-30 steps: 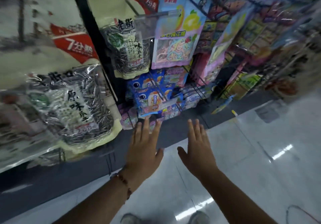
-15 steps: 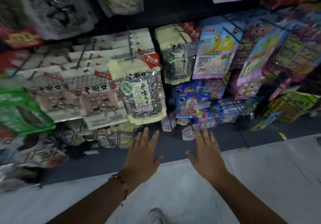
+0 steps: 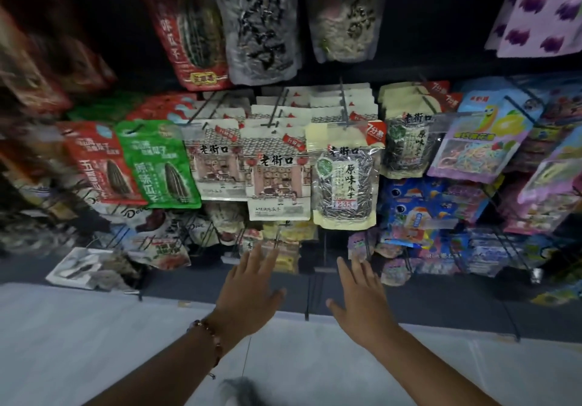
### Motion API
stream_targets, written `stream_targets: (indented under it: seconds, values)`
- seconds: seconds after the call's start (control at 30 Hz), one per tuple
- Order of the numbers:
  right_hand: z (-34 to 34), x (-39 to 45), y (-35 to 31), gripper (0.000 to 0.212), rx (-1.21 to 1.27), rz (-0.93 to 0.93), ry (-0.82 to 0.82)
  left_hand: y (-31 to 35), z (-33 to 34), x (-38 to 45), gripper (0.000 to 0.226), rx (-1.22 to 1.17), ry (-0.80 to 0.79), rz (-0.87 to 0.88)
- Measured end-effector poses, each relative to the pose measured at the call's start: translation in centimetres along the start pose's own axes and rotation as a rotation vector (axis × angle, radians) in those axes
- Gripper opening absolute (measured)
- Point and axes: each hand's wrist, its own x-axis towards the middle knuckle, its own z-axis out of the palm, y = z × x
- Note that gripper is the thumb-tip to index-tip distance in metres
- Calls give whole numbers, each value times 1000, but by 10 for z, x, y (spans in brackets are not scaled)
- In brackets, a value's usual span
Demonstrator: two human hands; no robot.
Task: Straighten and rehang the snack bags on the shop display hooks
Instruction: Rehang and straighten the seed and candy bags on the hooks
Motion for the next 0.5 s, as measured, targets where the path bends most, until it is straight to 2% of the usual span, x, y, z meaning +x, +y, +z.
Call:
stream_targets:
  seconds: [0.1,0.27,0.4,0.5]
  values:
    - [24,12,-22,81,-8,7,-42,-29,5,6,78,7,-13,7]
    - [62,56,-60,81,-9,68,-23,-96,22,42,77,19,-38,70]
    - [103,96,-98,80,57,186,-18,-179,35,78,76,-27,-104,152]
    - [130,109,-136,79,73,327,-89,-245,41,91,75,-64,-199,182]
